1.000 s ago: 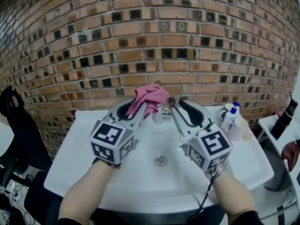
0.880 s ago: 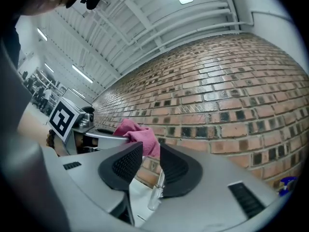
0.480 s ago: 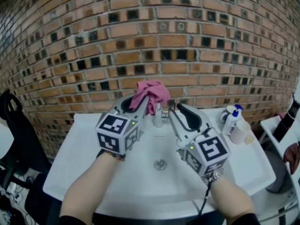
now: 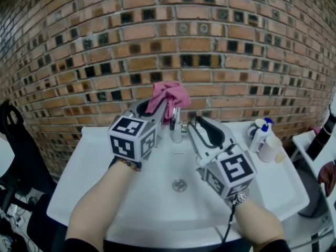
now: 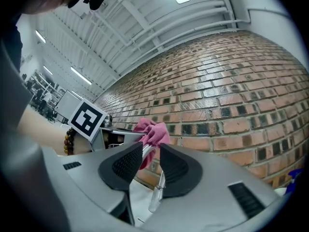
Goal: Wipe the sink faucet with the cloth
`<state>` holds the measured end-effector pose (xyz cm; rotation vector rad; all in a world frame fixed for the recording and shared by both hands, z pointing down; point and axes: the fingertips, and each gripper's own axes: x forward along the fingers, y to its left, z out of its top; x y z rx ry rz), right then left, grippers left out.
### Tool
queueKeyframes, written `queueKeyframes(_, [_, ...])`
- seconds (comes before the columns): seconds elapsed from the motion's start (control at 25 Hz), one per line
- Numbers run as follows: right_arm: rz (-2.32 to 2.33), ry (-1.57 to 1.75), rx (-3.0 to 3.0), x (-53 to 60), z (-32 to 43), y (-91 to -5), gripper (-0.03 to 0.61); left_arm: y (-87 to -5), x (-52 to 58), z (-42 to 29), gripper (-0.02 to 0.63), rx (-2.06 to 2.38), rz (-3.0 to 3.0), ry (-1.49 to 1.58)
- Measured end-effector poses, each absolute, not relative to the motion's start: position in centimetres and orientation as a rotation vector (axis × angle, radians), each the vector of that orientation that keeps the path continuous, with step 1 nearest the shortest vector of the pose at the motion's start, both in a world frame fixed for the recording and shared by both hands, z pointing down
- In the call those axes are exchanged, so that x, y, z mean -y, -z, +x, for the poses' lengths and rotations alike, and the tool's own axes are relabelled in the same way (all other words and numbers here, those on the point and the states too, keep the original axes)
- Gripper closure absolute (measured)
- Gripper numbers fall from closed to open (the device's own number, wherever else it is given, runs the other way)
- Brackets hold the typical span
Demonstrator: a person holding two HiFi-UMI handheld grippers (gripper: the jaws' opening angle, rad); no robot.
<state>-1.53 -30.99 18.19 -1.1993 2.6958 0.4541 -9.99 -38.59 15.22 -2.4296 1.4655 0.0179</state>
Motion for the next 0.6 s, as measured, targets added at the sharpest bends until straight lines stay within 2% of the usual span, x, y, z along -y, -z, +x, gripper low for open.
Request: queueKeyframes(0.6, [-1.229,-0.4,-2.699,32.8,-1.1,-19.6,0.453,-16.6,44.1,-10.7,0.546,-1.524,-2.494,0.01])
